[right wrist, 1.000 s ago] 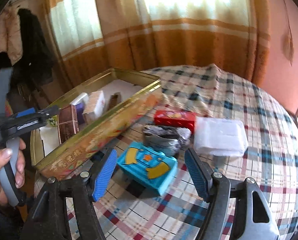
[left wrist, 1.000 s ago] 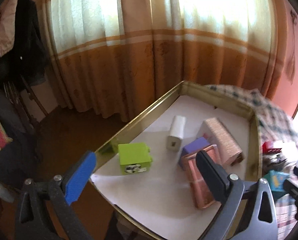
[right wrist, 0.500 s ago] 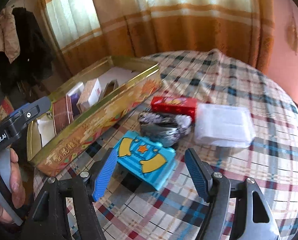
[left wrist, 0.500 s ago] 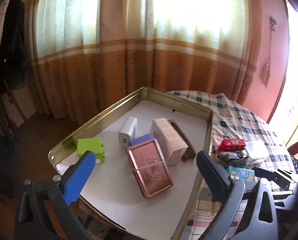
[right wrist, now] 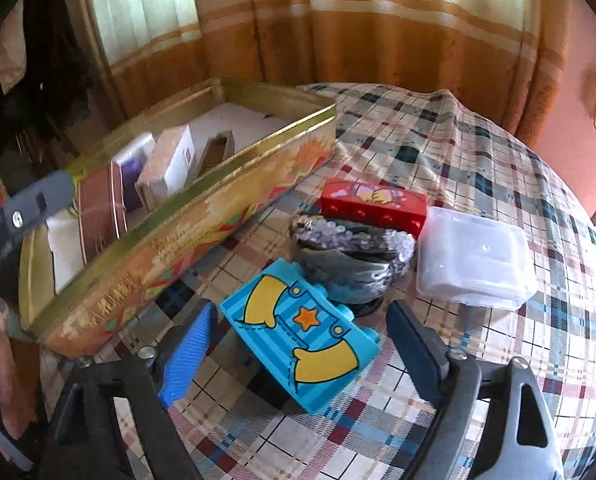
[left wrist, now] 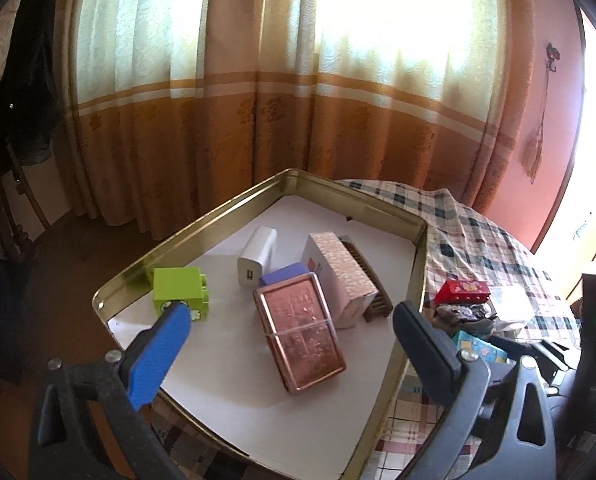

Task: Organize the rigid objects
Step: 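Grasp the blue Duplo block with the right tool, then reach the left tool to the sequined pouch and grasp it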

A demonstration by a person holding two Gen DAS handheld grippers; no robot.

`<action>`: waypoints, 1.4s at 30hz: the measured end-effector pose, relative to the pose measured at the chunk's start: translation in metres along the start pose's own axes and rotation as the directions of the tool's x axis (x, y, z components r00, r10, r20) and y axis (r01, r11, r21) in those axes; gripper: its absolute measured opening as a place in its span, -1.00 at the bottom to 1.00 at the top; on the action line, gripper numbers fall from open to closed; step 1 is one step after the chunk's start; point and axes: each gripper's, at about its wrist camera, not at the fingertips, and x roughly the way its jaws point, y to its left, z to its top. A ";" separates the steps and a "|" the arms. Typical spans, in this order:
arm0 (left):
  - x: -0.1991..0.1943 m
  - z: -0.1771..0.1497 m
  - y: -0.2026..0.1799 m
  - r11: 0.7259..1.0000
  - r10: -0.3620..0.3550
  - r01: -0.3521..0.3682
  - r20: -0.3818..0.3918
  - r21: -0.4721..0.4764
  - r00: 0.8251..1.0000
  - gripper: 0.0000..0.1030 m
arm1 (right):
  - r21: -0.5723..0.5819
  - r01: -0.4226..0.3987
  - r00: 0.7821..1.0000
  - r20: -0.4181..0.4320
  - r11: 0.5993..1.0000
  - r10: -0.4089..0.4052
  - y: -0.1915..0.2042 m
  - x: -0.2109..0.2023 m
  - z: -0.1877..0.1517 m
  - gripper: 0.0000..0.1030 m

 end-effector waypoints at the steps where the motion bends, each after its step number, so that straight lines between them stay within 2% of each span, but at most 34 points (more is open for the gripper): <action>1: -0.001 0.000 -0.001 1.000 -0.005 0.005 0.001 0.000 1.000 0.99 | -0.001 0.006 1.000 0.014 1.000 -0.006 0.000 -0.003 -0.001 0.41; 4: -0.002 -0.001 -0.010 1.000 -0.018 0.018 -0.003 0.008 1.000 0.99 | -0.001 0.007 0.995 0.102 1.000 -0.007 -0.005 -0.027 -0.007 0.40; 7: -0.004 -0.001 -0.026 0.998 -0.040 0.040 0.003 0.040 0.999 0.99 | 0.024 0.061 0.982 0.178 0.998 -0.065 -0.020 -0.048 -0.013 0.40; 10: -0.008 -0.003 -0.049 0.993 -0.073 0.072 0.008 0.090 0.997 0.99 | 0.079 0.085 0.972 0.211 0.993 -0.100 -0.042 -0.061 -0.015 0.41; 16: -0.006 -0.012 -0.098 0.972 -0.132 0.129 -0.001 0.198 0.991 0.99 | 0.139 0.139 0.963 0.214 0.981 -0.166 -0.074 -0.065 -0.010 0.41; 25: 0.016 -0.021 -0.144 0.948 -0.165 0.175 -0.060 0.267 0.984 0.98 | 0.200 0.181 0.952 0.210 0.963 -0.222 -0.105 -0.065 -0.010 0.41; 28: 0.027 -0.025 -0.154 0.943 -0.171 0.194 -0.104 0.271 0.980 0.89 | 0.213 0.174 0.954 0.206 0.961 -0.219 -0.112 -0.063 -0.009 0.41; 31: 0.037 -0.024 -0.159 0.940 -0.199 0.235 -0.164 0.246 0.966 0.73 | 0.223 0.161 0.958 0.198 0.962 -0.206 -0.117 -0.059 -0.009 0.41; 32: 0.040 -0.022 -0.161 0.940 -0.202 0.240 -0.169 0.243 0.965 0.73 | 0.222 0.159 0.959 0.198 0.962 -0.204 -0.116 -0.059 -0.009 0.41; 35: 0.053 -0.022 -0.168 0.940 -0.165 0.216 -0.203 0.265 0.965 0.71 | 0.225 0.153 0.961 0.193 0.962 -0.198 -0.117 -0.058 -0.010 0.41; 38: 0.062 -0.023 -0.168 0.938 -0.182 0.245 -0.252 0.245 0.951 0.54 | 0.235 0.144 0.963 0.189 0.961 -0.191 -0.119 -0.057 -0.010 0.41; 42: 0.070 -0.021 -0.167 0.941 -0.184 0.248 -0.267 0.231 0.946 0.46 | 0.230 0.146 0.964 0.187 0.962 -0.191 -0.118 -0.056 -0.011 0.41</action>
